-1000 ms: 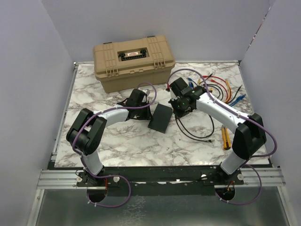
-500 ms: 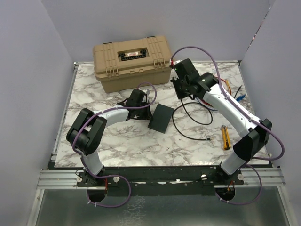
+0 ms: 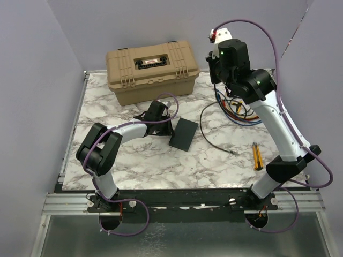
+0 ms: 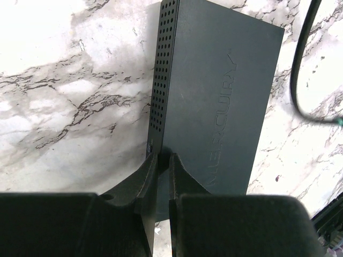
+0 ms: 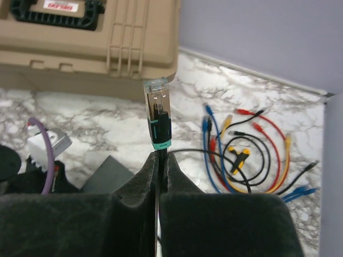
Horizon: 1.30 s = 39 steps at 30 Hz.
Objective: Pull the plug from the switch port
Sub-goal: Place the connector at the center of the board.
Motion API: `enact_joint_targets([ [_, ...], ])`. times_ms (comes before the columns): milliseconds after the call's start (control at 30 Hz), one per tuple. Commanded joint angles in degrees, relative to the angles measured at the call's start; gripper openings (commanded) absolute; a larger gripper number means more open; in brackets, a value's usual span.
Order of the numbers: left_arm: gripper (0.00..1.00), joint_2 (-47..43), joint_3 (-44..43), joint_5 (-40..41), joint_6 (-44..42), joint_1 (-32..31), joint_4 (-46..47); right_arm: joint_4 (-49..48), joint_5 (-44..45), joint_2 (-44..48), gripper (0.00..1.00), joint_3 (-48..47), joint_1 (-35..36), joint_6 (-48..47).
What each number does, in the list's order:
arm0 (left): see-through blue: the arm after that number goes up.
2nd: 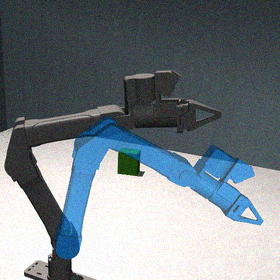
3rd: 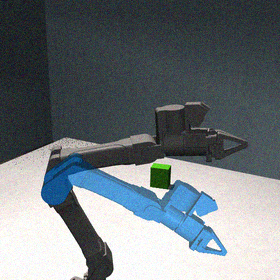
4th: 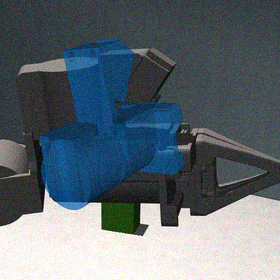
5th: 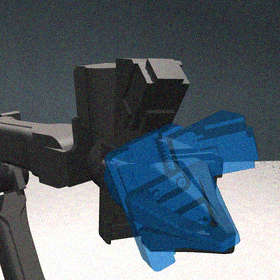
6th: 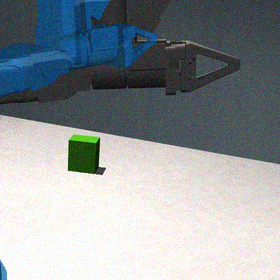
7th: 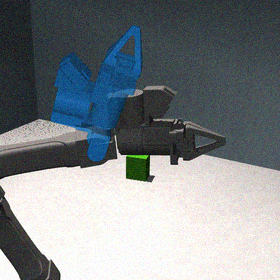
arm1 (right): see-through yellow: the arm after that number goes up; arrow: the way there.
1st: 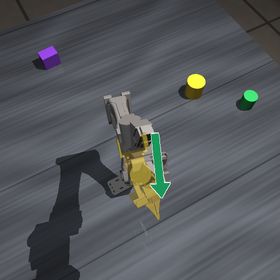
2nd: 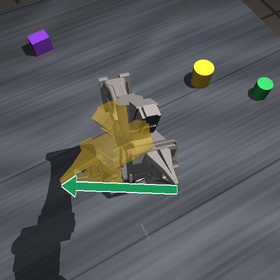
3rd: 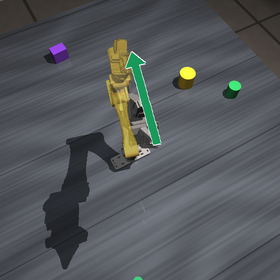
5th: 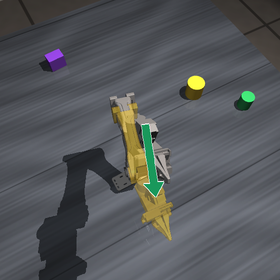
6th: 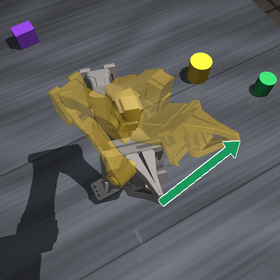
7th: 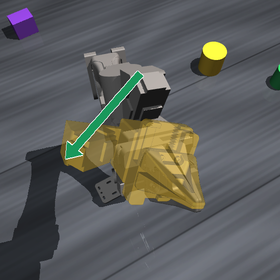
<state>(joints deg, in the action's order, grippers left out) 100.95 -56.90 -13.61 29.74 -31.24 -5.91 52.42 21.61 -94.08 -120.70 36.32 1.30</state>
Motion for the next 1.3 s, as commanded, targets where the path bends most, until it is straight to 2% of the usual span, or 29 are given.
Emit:
enact_joint_targets([
  [0, 0.12, 5.99, 2.61, 6.28, -2.57, -0.83, -9.71, -4.12, 11.44, -0.69, 0.00, -2.56, -0.37, -5.58],
  [167, 0.12, 6.28, 2.16, 6.32, -2.74, -0.85, -10.15, -8.49, 17.97, -1.12, 0.00, -3.88, -2.20, -9.43],
  [300, 0.12, 6.61, 2.06, 6.10, -3.14, -0.83, -10.24, -9.41, 15.97, -1.29, 0.00, -4.58, -7.26, -8.35],
  [600, 0.12, 6.32, 2.25, 5.97, -3.34, -0.84, -10.35, -6.27, 0.33, -5.65, 0.00, -5.15, -23.73, 3.54],
  [767, 0.12, 5.14, 2.91, 6.44, -3.13, -0.84, -10.29, -5.75, -6.37, -9.63, 0.00, -5.61, -29.10, 7.40],
  [1033, 0.12, 3.34, 3.84, 6.77, -2.65, -0.84, -9.95, -6.11, -11.57, -16.03, 0.00, -7.24, -31.10, 8.50],
  [1133, 0.15, 2.32, 4.44, 6.86, -2.21, -0.82, -9.74, -6.65, -11.79, -17.06, 0.01, -4.32, -31.54, 8.50],
  [1267, 0.19, 0.36, 4.41, 6.85, -1.54, -0.85, -9.33, -7.87, -11.62, -17.33, 0.08, 1.10, -31.91, 8.34],
])
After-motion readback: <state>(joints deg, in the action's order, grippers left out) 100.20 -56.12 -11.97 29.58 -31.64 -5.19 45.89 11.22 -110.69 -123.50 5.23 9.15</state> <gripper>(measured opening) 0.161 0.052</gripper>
